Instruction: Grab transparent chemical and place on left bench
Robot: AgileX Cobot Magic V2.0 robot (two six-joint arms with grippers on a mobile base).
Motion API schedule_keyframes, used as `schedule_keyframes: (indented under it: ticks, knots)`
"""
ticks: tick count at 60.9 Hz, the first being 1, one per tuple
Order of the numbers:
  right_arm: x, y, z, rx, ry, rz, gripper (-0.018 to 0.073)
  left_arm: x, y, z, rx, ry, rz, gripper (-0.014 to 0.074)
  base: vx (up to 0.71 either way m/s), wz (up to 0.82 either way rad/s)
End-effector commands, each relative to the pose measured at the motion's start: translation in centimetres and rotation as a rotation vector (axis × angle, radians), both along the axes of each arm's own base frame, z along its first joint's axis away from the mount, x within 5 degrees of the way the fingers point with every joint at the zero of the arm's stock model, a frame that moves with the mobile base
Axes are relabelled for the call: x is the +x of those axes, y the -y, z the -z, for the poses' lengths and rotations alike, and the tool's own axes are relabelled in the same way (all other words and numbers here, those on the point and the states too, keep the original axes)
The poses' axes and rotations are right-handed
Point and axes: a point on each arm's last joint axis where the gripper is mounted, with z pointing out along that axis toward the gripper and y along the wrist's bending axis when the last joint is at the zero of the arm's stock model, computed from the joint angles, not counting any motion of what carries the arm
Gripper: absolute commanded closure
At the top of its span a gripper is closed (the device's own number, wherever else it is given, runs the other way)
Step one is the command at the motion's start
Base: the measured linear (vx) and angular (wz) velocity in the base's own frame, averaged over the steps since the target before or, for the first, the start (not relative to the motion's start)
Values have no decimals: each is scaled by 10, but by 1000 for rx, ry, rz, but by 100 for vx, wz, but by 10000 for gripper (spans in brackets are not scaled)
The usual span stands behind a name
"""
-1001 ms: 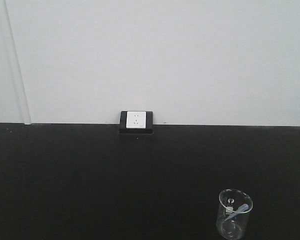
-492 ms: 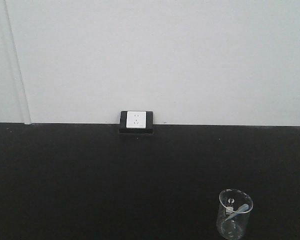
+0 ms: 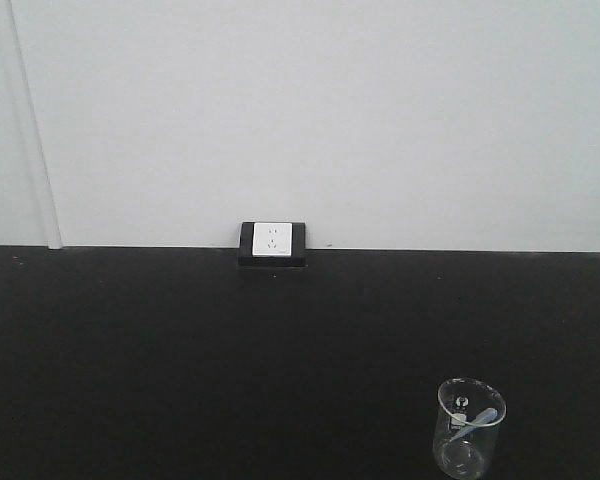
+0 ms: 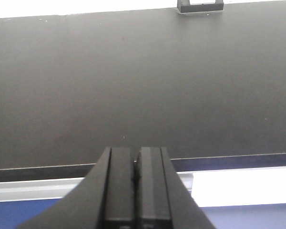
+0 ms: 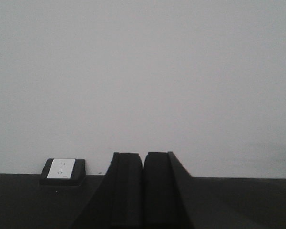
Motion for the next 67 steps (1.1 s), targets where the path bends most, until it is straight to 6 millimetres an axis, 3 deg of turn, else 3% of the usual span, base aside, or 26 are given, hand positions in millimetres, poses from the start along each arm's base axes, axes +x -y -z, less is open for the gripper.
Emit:
schedule_keyframes:
  ticks: [1, 10, 19, 36, 44, 55, 67]
  knots:
    - [14, -2, -14, 25, 77, -21, 563, -1, 0, -3, -14, 81, 1, 600, 0, 0]
    - [32, -2, -2, 36, 12, -24, 536, -1, 0, -3, -14, 81, 1, 600, 0, 0]
    - [42, -2, 6, 36, -29, -23, 443, -1, 0, -3, -14, 81, 1, 600, 0, 0]
    - [57, -2, 16, 36, -72, -27, 41, -1, 0, -3, -14, 81, 1, 600, 0, 0]
    - [60, -2, 19, 53, -84, -25, -81, -1, 0, -3, -14, 81, 1, 600, 0, 0]
    - [64, -6, 10, 170, 46, -81, -99, -1, 0, -3, -14, 81, 1, 600, 0, 0]
    - [78, -41, 14, -26, 211, -346, -31, -1, 0, -3, -14, 81, 1, 600, 0, 0]
